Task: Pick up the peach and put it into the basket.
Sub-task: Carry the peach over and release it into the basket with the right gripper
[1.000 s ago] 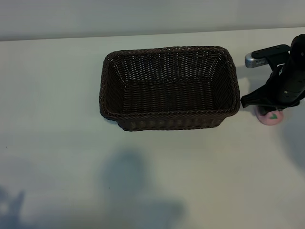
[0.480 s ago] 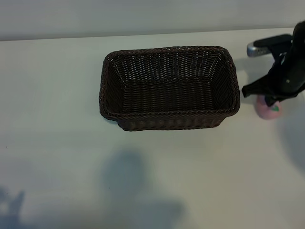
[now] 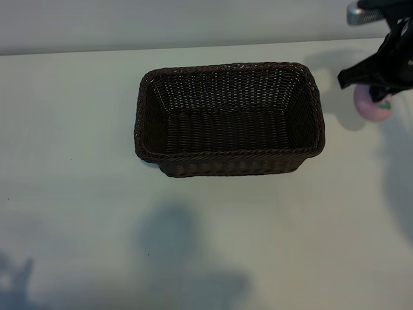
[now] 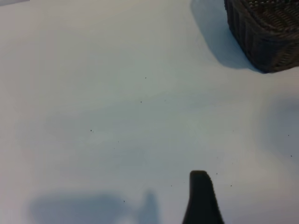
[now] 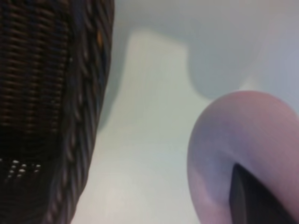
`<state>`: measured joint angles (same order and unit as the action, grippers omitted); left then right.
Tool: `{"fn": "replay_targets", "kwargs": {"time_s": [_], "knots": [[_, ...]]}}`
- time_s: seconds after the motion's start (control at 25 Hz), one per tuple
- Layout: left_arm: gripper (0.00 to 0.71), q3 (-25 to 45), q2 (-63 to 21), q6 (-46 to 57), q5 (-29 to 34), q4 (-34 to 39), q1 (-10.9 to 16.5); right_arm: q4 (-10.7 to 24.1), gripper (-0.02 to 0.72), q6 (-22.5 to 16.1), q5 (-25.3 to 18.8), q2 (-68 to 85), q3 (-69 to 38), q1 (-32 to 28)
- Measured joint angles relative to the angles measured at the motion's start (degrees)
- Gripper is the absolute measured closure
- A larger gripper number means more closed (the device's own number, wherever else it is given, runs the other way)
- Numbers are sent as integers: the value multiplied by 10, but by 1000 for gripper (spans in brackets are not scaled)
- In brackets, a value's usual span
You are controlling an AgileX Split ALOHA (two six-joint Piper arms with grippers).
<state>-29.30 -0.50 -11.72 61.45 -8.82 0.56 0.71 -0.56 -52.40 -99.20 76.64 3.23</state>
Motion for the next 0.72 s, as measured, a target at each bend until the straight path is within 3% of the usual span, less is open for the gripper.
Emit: {"fn": "replay_targets", "kwargs": {"time_s": [0.16, 0.36, 0.52, 0.72], "knots": [[212, 0, 0, 0, 0, 0, 0, -1, 660, 0, -32, 12, 25, 0], [212, 0, 0, 0, 0, 0, 0, -26, 660, 16, -51, 13, 43, 6], [212, 0, 0, 0, 0, 0, 0, -54, 660, 22, -64, 13, 62, 38], [212, 0, 0, 0, 0, 0, 0, -65, 660, 24, -75, 13, 90, 96]]}}
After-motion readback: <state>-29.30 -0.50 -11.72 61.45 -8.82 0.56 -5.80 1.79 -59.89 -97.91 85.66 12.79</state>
